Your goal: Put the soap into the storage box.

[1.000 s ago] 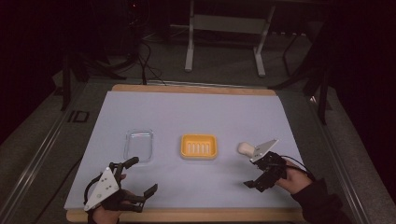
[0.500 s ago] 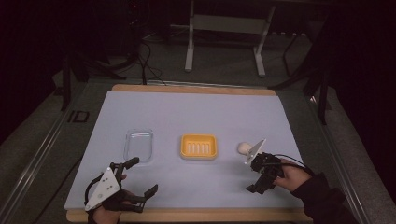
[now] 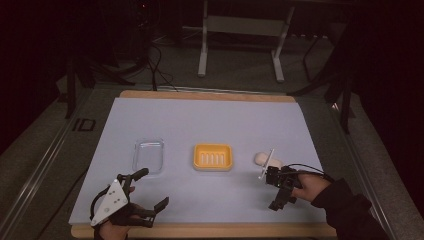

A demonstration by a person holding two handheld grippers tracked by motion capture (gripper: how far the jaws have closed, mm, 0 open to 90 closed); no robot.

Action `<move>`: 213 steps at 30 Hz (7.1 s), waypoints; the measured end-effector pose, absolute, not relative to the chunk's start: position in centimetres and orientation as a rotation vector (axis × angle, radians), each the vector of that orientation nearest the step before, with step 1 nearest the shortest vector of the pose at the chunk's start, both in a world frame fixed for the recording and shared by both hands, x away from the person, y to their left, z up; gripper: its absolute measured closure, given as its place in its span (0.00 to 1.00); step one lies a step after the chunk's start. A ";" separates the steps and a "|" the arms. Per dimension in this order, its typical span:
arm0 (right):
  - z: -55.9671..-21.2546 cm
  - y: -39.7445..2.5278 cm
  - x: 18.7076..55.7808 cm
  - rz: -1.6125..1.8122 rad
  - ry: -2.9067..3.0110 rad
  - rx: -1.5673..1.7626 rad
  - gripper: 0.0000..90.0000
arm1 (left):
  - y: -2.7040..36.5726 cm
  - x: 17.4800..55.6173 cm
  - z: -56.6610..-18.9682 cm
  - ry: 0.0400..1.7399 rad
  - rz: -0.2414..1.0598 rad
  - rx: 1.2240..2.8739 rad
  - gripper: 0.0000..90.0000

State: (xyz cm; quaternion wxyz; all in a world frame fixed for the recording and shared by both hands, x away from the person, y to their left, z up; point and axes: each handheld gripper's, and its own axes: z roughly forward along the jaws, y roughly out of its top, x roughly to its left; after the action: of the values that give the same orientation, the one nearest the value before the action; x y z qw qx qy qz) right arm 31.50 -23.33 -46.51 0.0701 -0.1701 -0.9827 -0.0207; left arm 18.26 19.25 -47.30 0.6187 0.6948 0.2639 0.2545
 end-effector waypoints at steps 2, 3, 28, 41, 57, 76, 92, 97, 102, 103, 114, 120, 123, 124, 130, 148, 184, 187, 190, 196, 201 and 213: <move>-46.5 -23.2 31.6 -0.046 -2.953 -0.510 0.16 | 19.3 18.3 -47.3 0.607 0.586 1.598 0.01; -46.4 -23.0 31.7 -0.033 -2.947 -0.507 0.16 | 19.2 18.3 -47.3 0.603 0.584 1.606 0.01; -45.2 -21.4 33.8 -0.036 -2.933 -0.466 0.15 | 19.0 18.3 -47.4 0.602 0.566 1.610 0.01; -43.9 -21.7 35.7 -0.127 -2.988 -0.511 0.17 | 19.0 18.3 -47.5 0.598 0.559 1.620 0.01; -43.8 -23.1 38.2 -0.182 -3.077 -0.545 0.21 | 18.9 18.4 -47.5 0.596 0.554 1.624 0.01; -45.8 -24.7 40.7 -0.295 -3.094 -0.580 0.24 | 18.8 18.4 -47.5 0.589 0.551 1.628 0.01; -48.3 -25.5 42.0 -0.330 -3.064 -0.638 0.33 | 18.8 18.4 -47.5 0.585 0.552 1.632 0.01; -49.0 -25.5 42.2 -0.316 -3.060 -0.632 0.36 | 18.8 18.4 -47.5 0.585 0.552 1.633 0.01; -49.5 -25.3 42.4 -0.290 -3.065 -0.617 0.41 | 18.8 18.4 -47.5 0.586 0.551 1.632 0.01; -49.5 -25.2 42.4 -0.288 -3.067 -0.619 0.42 | 18.8 18.4 -47.5 0.586 0.552 1.633 0.01; -49.8 -25.4 42.4 -0.301 -3.098 -0.621 0.53 | 18.7 18.4 -47.6 0.582 0.550 1.639 0.01; -49.7 -25.3 42.3 -0.287 -3.105 -0.626 0.56 | 18.7 18.4 -47.6 0.586 0.550 1.636 0.01; -49.6 -25.2 42.3 -0.288 -3.098 -0.619 0.56 | 18.7 18.4 -47.6 0.588 0.550 1.636 0.01; -49.5 -25.1 42.3 -0.293 -3.098 -0.615 0.56 | 18.7 18.4 -47.6 0.590 0.549 1.635 0.01; -48.7 -24.9 42.4 -0.263 -3.094 -0.593 0.56 | 18.7 18.4 -47.6 0.589 0.548 1.634 0.01; -45.2 -23.2 41.6 -0.295 -3.106 -0.417 0.56 | 18.7 18.5 -47.6 0.592 0.549 1.633 0.01; -41.5 -15.4 40.3 -0.510 -3.092 -0.118 0.56 | 18.7 18.4 -47.6 0.585 0.547 1.636 0.01; -41.1 -14.8 40.2 -0.539 -3.088 -0.105 0.56 | 18.7 18.4 -47.6 0.583 0.546 1.636 0.01; -40.9 -14.3 40.2 -0.576 -3.078 -0.085 0.56 | 18.7 18.4 -47.6 0.583 0.546 1.635 0.01; -40.7 -13.0 40.1 -0.616 -3.071 -0.042 0.56 | 18.7 18.4 -47.6 0.582 0.546 1.636 0.01; -40.4 -12.2 40.1 -0.644 -3.062 -0.029 0.56 | 18.7 18.4 -47.6 0.582 0.545 1.634 0.01; -40.0 -10.7 40.0 -0.725 -3.054 0.043 0.56 | 18.7 18.4 -47.6 0.580 0.547 1.636 0.01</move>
State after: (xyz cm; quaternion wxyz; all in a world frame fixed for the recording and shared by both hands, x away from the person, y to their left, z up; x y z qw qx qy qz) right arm 39.99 -10.66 -40.01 0.0013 0.0136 -0.9729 -0.2309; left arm 18.43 18.67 -47.56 0.6137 0.7098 0.2517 0.2371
